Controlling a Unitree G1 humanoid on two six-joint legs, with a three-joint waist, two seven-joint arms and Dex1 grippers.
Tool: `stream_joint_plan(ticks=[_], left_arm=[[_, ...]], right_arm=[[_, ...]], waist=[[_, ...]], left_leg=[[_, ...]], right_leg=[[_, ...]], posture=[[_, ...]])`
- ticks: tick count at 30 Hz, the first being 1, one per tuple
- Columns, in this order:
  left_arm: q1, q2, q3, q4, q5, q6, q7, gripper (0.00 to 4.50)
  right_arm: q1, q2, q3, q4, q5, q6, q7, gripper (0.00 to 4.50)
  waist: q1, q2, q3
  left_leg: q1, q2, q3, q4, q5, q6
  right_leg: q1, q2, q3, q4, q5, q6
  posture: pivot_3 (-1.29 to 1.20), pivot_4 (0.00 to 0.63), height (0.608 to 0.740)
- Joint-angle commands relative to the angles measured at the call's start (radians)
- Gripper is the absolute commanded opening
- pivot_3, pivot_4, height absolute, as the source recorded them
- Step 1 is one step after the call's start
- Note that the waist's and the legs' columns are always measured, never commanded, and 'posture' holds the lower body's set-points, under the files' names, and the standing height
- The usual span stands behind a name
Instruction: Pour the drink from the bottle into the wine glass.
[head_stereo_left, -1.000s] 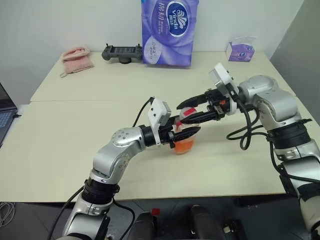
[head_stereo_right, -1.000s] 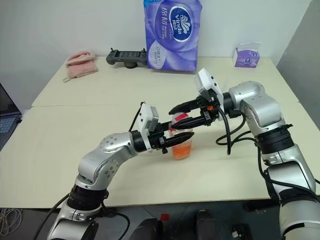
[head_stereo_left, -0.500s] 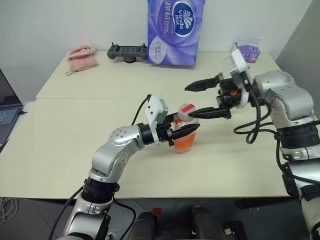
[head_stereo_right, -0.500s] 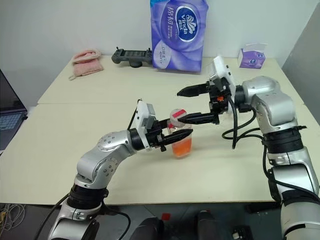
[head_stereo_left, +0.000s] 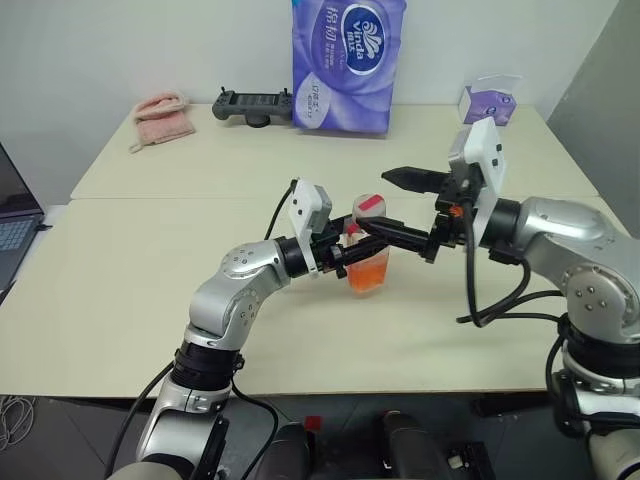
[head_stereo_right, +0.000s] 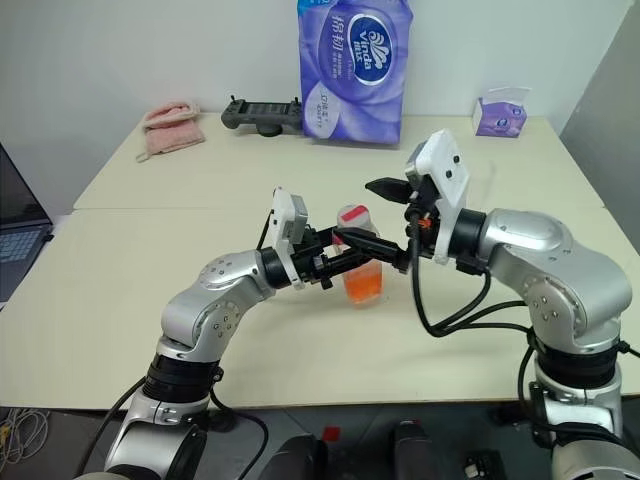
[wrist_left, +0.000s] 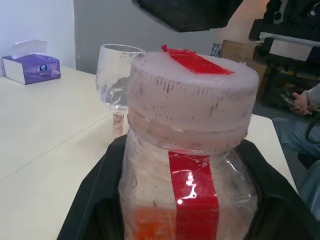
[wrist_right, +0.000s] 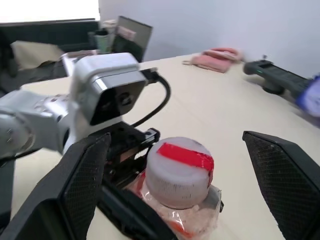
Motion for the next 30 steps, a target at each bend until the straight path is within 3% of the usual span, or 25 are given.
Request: stream_joint_plan(ticks=[1,6,13,21,24,30], left_arm=[[-0.026,-0.005,0.006,-0.009,-0.007,-0.030,-0.022,2.12],[-0.039,-0.001,0.005,0.011,0.001,-0.035,-0.039,2.12],[-0.069,0.005,0.012,0.058,0.011,-0.052,-0.063,2.12],[-0.073,0.001,0.007,0.070,0.023,-0.063,-0.074,2.12],[-0.067,0.000,0.004,0.064,0.029,-0.064,-0.073,2.12],[-0.062,0.001,0.008,0.057,0.030,-0.062,-0.071,2.12]], right_arm=[[0.006,0.055,-0.016,-0.128,0.006,0.100,-0.171,4.50],[-0.009,0.129,-0.025,-0.215,-0.028,0.265,-0.350,4.50],[-0.015,0.283,-0.024,-0.289,-0.092,0.442,-0.490,4.50],[-0.039,0.397,-0.001,-0.290,-0.195,0.450,-0.568,4.50],[-0.041,0.414,0.006,-0.289,-0.220,0.444,-0.573,3.91],[-0.033,0.415,0.021,-0.276,-0.223,0.468,-0.559,1.88]], waist=[[0.000,0.000,0.000],[0.000,0.000,0.000],[-0.001,0.000,0.000],[-0.003,0.000,0.000],[-0.004,0.000,0.000],[-0.004,0.001,0.000]], left_leg=[[0.000,0.000,0.000,0.000,0.000,0.000],[0.000,0.000,0.000,0.000,0.000,0.000],[0.000,-0.001,0.000,0.000,0.000,0.000],[0.000,-0.001,-0.001,-0.001,0.000,0.000],[0.000,-0.001,0.000,-0.001,0.000,0.000],[0.000,-0.001,-0.001,-0.001,0.000,0.000]], right_leg=[[0.000,0.000,0.000,0.000,0.000,0.000],[0.000,0.000,0.000,0.000,0.000,0.000],[0.000,0.002,0.000,0.000,0.000,0.000],[-0.001,0.002,-0.001,0.000,0.000,0.000],[0.000,0.002,-0.001,0.000,0.000,0.000],[-0.001,0.002,-0.001,0.000,0.000,0.000]], posture=[[0.00,0.150,0.740],[0.00,0.150,0.740],[0.00,0.150,0.740],[0.00,0.150,0.740],[0.00,0.150,0.740],[0.00,0.150,0.740]])
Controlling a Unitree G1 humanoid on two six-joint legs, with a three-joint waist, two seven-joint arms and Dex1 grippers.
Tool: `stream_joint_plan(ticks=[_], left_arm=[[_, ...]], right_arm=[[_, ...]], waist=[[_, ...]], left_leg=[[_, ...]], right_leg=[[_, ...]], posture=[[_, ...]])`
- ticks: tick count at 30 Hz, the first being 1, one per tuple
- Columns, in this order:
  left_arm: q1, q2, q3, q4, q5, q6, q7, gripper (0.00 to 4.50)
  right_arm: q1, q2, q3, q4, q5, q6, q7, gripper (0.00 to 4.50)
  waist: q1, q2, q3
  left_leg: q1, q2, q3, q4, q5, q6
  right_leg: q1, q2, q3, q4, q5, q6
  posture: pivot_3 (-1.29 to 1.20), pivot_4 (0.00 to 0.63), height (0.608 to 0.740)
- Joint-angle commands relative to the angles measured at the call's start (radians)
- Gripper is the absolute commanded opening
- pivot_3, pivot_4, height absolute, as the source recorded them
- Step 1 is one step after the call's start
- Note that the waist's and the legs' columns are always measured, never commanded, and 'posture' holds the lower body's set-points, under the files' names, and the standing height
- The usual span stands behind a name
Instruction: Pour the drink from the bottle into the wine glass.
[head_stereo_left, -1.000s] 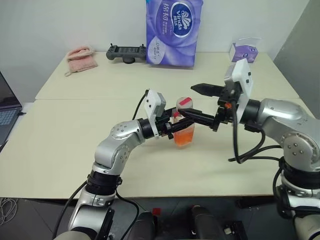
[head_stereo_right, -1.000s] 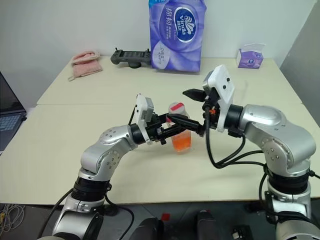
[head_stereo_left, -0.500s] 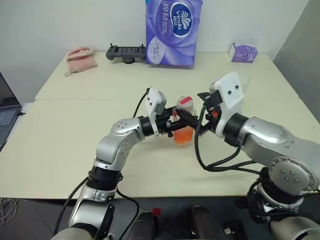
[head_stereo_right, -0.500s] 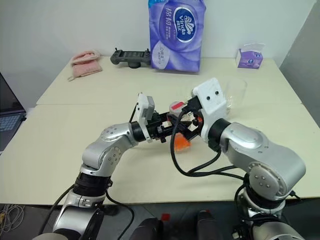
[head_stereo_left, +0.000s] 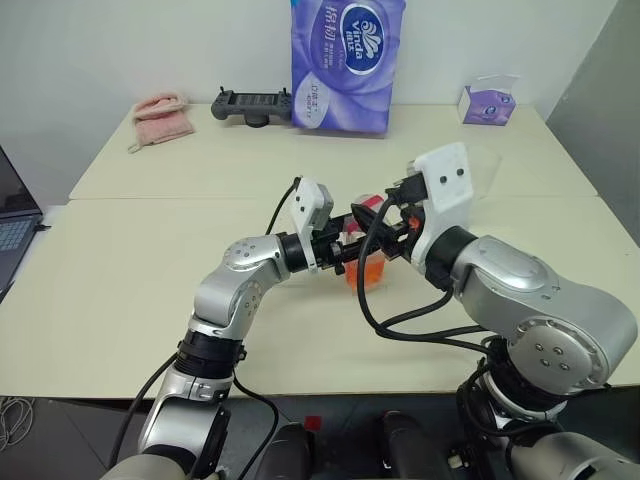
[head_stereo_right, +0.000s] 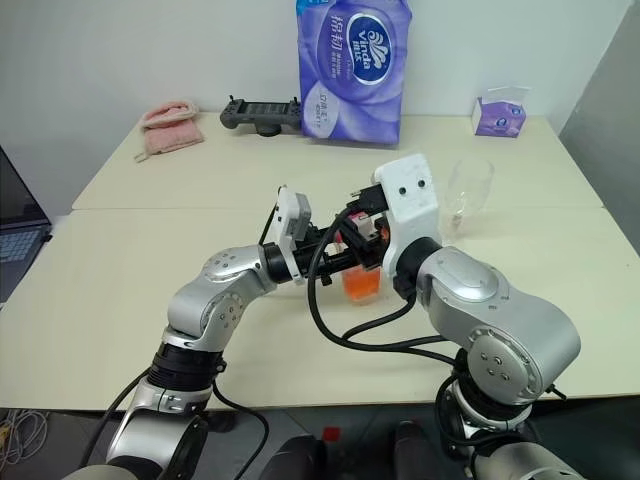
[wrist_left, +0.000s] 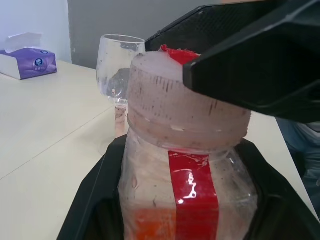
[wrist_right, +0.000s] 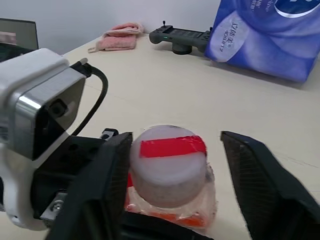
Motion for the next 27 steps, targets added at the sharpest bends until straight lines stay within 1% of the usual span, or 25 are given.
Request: stream_joint_plan(ticks=[1,14,16,18,21,24,26,27], left_arm=[[-0.019,0.000,0.014,-0.038,-0.012,-0.025,-0.010,2.12],[-0.019,0.005,0.020,-0.044,-0.006,-0.026,-0.004,2.12],[-0.019,0.006,0.022,-0.049,-0.009,-0.025,-0.005,2.12],[-0.026,0.004,0.023,-0.049,-0.011,-0.024,-0.006,2.12],[-0.036,-0.001,0.019,-0.041,-0.011,-0.028,-0.009,2.12],[-0.040,-0.003,0.015,-0.046,-0.012,-0.028,-0.010,2.12],[-0.040,-0.004,0.013,-0.050,-0.011,-0.028,-0.008,2.12],[-0.039,-0.004,0.014,-0.056,-0.012,-0.026,-0.006,2.12]], right_arm=[[-0.010,-0.013,-0.012,-0.016,-0.030,0.008,-0.006,1.77],[0.000,-0.033,0.016,0.015,-0.027,0.008,0.008,1.77],[0.007,-0.055,0.004,0.038,-0.007,0.008,0.046,1.77],[0.022,-0.154,-0.003,0.102,0.025,-0.069,0.153,1.77],[0.025,-0.314,-0.005,0.268,0.037,-0.290,0.344,1.77],[-0.004,-0.470,0.052,0.476,0.018,-0.524,0.570,1.77],[-0.029,-0.533,0.093,0.566,0.005,-0.637,0.670,1.77],[-0.043,-0.562,0.109,0.599,0.015,-0.687,0.746,1.77]], waist=[[0.000,0.000,0.000],[0.000,0.000,0.000],[0.000,0.000,0.000],[0.000,0.000,0.000],[-0.001,0.000,0.000],[-0.002,0.000,0.000],[-0.003,0.000,0.000],[-0.003,0.000,0.000]], left_leg=[[0.000,0.000,0.000,0.000,0.000,0.000],[0.000,0.000,0.000,0.000,0.000,0.000],[0.000,0.000,0.000,0.000,0.000,0.000],[0.000,0.000,0.000,0.000,0.000,0.000],[0.000,-0.001,0.001,0.000,0.000,0.000],[0.001,-0.001,0.002,0.000,0.000,0.000],[0.001,0.000,0.002,0.000,0.000,0.000],[0.001,0.000,0.002,0.000,0.000,0.000]], right_leg=[[0.000,0.000,0.000,0.000,0.000,0.000],[0.000,0.000,0.000,0.000,0.000,0.000],[0.000,0.000,0.000,0.000,0.000,0.000],[0.000,0.000,0.000,-0.001,0.000,0.000],[0.001,0.000,0.000,-0.002,0.000,0.000],[0.001,0.000,0.000,-0.002,0.000,0.000],[0.001,0.001,0.000,-0.002,0.000,0.000],[0.001,0.001,0.000,-0.002,0.000,0.000]], posture=[[0.00,0.150,0.740],[0.00,0.150,0.740],[0.00,0.150,0.740],[0.00,0.150,0.740],[0.00,0.150,0.740],[0.00,0.150,0.740],[0.00,0.150,0.740],[0.00,0.150,0.740]])
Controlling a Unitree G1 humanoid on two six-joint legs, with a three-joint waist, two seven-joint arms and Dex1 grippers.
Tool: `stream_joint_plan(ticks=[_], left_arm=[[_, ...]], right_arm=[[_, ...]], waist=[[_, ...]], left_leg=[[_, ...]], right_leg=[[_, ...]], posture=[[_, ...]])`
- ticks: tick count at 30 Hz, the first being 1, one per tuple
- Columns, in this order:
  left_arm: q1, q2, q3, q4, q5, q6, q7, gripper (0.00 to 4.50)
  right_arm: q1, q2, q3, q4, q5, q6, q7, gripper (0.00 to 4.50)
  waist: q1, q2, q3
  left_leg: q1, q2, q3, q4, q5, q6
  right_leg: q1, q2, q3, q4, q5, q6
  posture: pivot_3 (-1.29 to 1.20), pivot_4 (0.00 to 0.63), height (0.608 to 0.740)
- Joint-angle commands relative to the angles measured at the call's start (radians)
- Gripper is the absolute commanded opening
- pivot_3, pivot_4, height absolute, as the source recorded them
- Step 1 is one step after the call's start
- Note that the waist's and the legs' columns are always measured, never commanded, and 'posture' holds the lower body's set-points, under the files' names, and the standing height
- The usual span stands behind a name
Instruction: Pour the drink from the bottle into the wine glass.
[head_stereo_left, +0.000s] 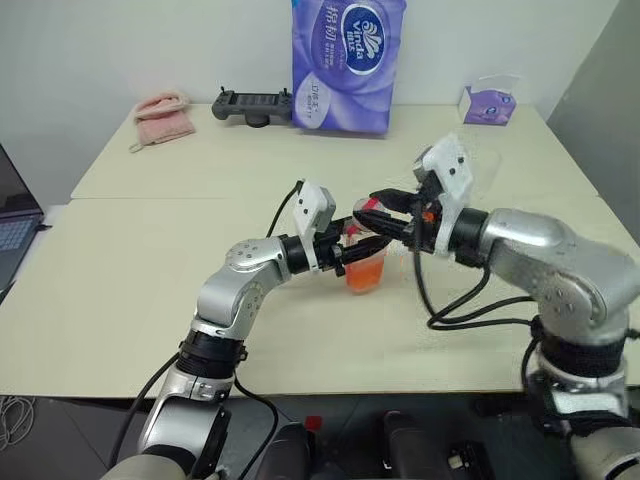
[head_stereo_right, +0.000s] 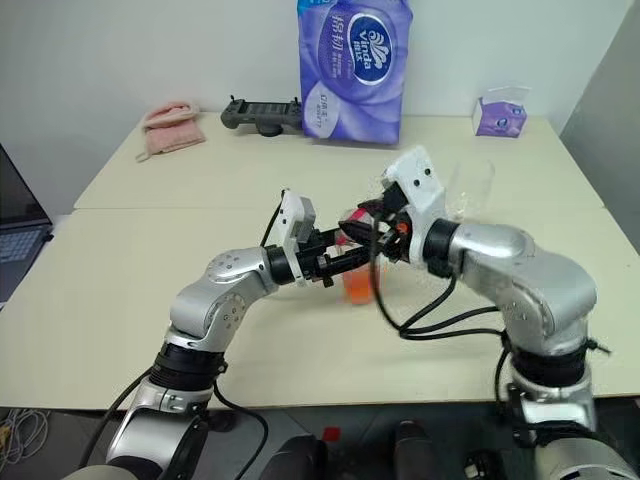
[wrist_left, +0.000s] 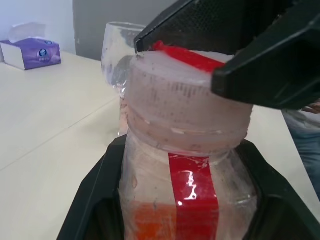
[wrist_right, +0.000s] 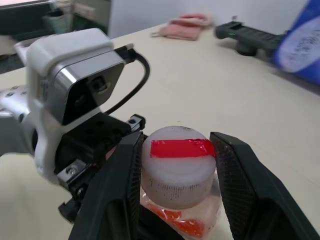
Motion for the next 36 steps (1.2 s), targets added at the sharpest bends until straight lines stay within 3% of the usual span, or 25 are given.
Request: stream_joint_plan(ticks=[1,5,7,13,20,28,36], left_arm=[[-0.034,-0.003,0.025,-0.084,-0.040,-0.026,-0.026,2.12],[-0.027,-0.005,0.027,-0.105,-0.042,-0.025,-0.017,2.11],[-0.022,-0.009,0.026,-0.113,-0.038,-0.028,-0.012,2.11],[-0.018,-0.019,0.025,-0.128,-0.030,-0.039,0.008,2.11],[-0.009,-0.020,0.030,-0.146,-0.029,-0.039,0.021,2.11],[-0.002,-0.026,0.030,-0.140,-0.023,-0.041,0.018,2.11],[-0.008,-0.023,0.028,-0.118,-0.024,-0.045,0.007,2.11]], right_arm=[[-0.040,-0.126,0.028,0.175,-0.061,-0.187,0.211,1.77],[-0.091,-0.208,0.110,0.300,-0.031,-0.378,0.582,1.77],[-0.159,-0.197,0.166,0.419,-0.067,-0.461,0.703,1.77],[-0.338,-0.091,0.259,0.725,-0.185,-0.628,0.866,1.77],[-0.412,-0.049,0.249,0.874,-0.252,-0.717,0.927,1.77],[-0.397,-0.064,0.173,0.825,-0.210,-0.683,0.935,4.50],[-0.315,-0.113,0.088,0.633,-0.121,-0.538,0.889,4.50]], waist=[[0.001,0.000,0.000],[0.003,0.000,0.000],[0.000,0.000,0.000],[-0.006,0.000,0.000],[0.004,0.000,0.000],[0.006,0.000,0.000],[0.006,0.000,0.000]], left_leg=[[0.000,0.000,0.000,0.000,0.000,0.000],[-0.001,0.000,0.000,0.000,0.000,0.000],[-0.001,0.000,0.001,0.000,0.000,0.000],[0.001,0.002,0.000,0.000,0.000,0.000],[-0.001,0.001,-0.001,0.000,0.000,-0.001],[-0.002,0.001,-0.001,0.000,0.000,-0.001],[-0.002,0.000,-0.001,0.000,0.000,-0.001]], right_leg=[[0.000,0.000,0.000,0.000,0.000,0.000],[0.000,0.000,0.000,-0.001,0.000,0.000],[0.000,0.000,0.001,-0.001,0.000,0.000],[0.000,0.002,0.001,0.001,0.000,0.000],[-0.002,-0.004,0.000,0.001,0.001,-0.001],[-0.002,-0.006,0.000,0.000,0.001,0.000],[-0.002,-0.005,-0.001,0.001,0.001,0.000]], posture=[[0.00,0.150,0.740],[0.00,0.150,0.740],[0.00,0.150,0.740],[0.00,0.150,0.740],[0.00,0.150,0.740],[0.00,0.150,0.740],[0.00,0.150,0.740]])
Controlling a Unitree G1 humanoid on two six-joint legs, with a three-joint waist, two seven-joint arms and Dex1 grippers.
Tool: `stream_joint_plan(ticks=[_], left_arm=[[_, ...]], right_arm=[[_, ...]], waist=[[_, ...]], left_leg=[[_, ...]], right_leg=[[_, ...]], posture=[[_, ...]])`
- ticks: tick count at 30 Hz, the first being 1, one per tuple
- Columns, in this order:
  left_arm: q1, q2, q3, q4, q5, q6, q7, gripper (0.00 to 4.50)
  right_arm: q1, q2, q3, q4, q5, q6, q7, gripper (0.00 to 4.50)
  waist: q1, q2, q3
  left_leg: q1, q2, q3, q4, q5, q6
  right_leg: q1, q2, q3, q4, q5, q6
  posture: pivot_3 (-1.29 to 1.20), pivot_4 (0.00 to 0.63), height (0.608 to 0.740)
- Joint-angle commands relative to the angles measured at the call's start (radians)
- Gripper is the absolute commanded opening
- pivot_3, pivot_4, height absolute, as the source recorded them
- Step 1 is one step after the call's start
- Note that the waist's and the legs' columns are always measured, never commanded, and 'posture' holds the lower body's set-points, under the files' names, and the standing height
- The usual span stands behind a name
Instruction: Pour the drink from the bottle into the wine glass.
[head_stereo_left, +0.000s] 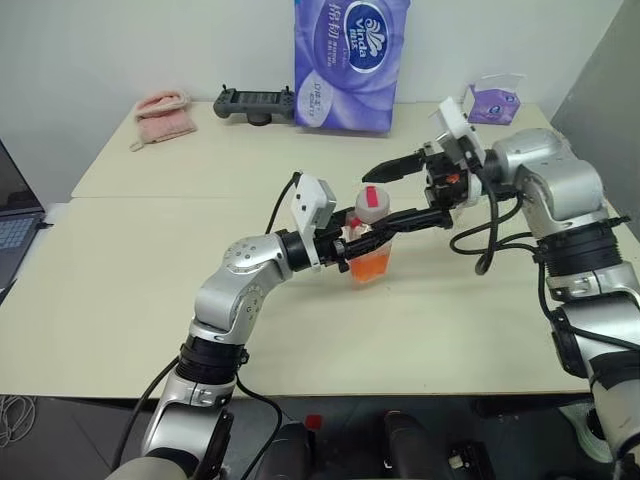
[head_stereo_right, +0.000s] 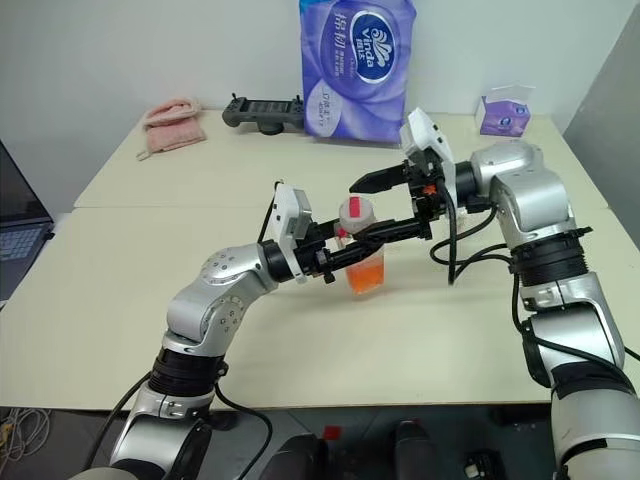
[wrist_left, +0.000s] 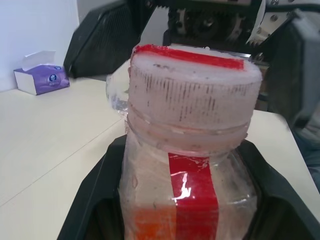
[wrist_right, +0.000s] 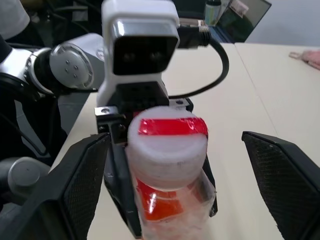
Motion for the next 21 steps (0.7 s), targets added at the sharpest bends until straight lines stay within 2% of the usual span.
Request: stream_joint_plan(ticks=[1,6,12,14,21], left_arm=[[-0.025,-0.005,0.013,-0.029,-0.023,-0.023,-0.011,2.11],[-0.024,-0.008,0.008,-0.020,-0.019,-0.024,-0.016,2.11],[-0.030,-0.010,0.010,-0.004,-0.014,-0.029,-0.022,2.11],[-0.033,-0.011,0.009,0.001,-0.011,-0.032,-0.022,2.11],[-0.041,-0.013,0.004,0.017,-0.007,-0.042,-0.030,2.11]], right_arm=[[0.030,-0.025,-0.058,-0.119,0.055,0.066,-0.025,4.50],[0.108,-0.018,-0.128,-0.289,0.094,0.157,-0.192,4.50],[0.243,0.016,-0.160,-0.586,0.095,0.311,-0.497,4.50],[0.277,0.016,-0.165,-0.666,0.124,0.358,-0.543,4.50],[0.241,0.057,-0.143,-0.671,0.085,0.406,-0.717,4.50]], waist=[[0.000,0.000,0.000],[0.000,0.000,0.000],[0.000,0.000,0.000],[0.001,0.000,0.000],[0.000,0.000,0.000]], left_leg=[[0.000,0.000,0.000,0.000,0.000,0.000],[0.000,0.000,0.000,0.000,0.000,0.000],[0.000,0.000,0.000,0.001,0.000,0.000],[0.000,0.000,0.000,0.001,0.000,0.000],[0.001,-0.001,0.001,0.001,0.000,0.000]], right_leg=[[0.000,0.000,0.000,0.000,0.000,0.000],[0.000,0.000,0.000,0.001,0.000,0.000],[0.000,0.000,0.000,0.001,0.000,0.000],[0.000,0.000,0.000,0.001,0.000,0.000],[0.001,0.001,0.001,0.001,0.000,0.000]], posture=[[0.00,0.150,0.740],[0.00,0.150,0.740],[0.00,0.150,0.740],[0.00,0.150,0.740],[0.00,0.150,0.740]])
